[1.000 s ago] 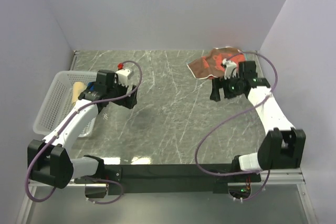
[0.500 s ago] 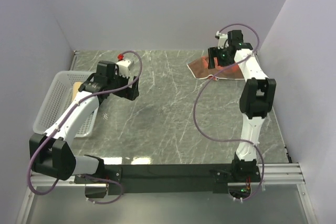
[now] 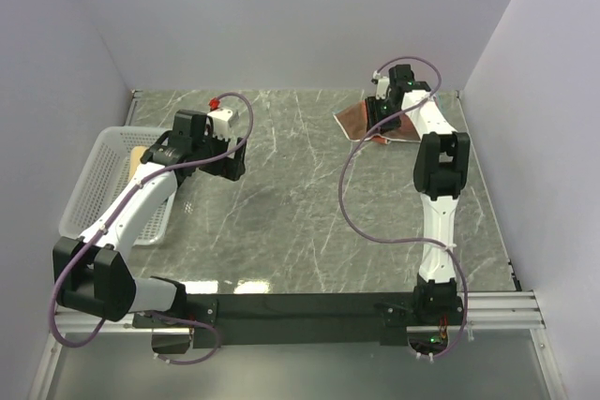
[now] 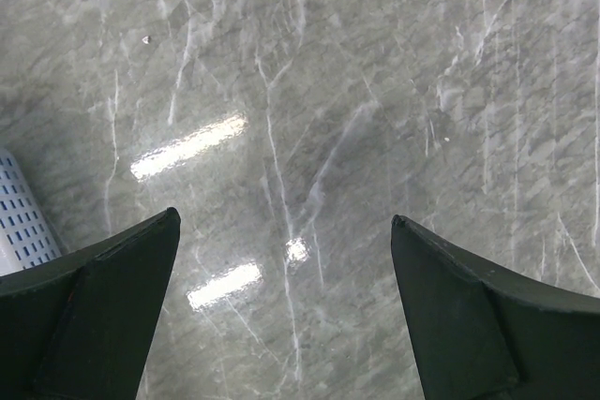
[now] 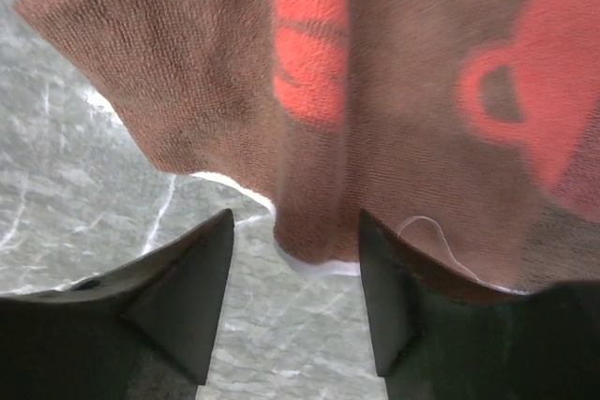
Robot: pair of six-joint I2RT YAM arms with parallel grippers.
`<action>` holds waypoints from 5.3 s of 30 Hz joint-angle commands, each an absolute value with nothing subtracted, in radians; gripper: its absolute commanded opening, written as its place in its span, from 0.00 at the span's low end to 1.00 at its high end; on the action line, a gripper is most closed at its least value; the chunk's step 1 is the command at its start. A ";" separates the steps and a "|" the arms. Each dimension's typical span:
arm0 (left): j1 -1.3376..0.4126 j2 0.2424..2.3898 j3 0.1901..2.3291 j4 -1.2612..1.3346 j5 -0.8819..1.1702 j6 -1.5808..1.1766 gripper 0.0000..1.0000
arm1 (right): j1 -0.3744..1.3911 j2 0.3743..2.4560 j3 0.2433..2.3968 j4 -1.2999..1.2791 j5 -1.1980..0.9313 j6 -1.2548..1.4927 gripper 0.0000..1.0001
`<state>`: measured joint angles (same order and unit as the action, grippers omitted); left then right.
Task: Roll the towels
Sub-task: Grab a towel with the right arm, then move the towel to the center of the board, then flatten the towel
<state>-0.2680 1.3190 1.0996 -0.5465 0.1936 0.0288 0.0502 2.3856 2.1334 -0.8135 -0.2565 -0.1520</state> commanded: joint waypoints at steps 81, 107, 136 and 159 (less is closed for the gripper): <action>-1.003 2.032 1.500 -0.284 0.295 0.295 0.75 | -0.095 1.951 1.476 -0.911 -0.196 -0.178 0.52; -1.032 2.227 1.648 -0.365 0.261 0.265 0.42 | -0.112 2.057 1.423 -0.910 -0.325 -0.181 0.00; -0.203 1.515 1.480 -0.508 0.478 1.003 0.01 | -0.256 2.059 2.205 -1.103 -0.823 -0.058 0.00; -0.173 1.040 0.923 -0.606 0.721 0.839 0.86 | -0.250 1.811 1.531 -1.103 -0.503 -0.401 0.53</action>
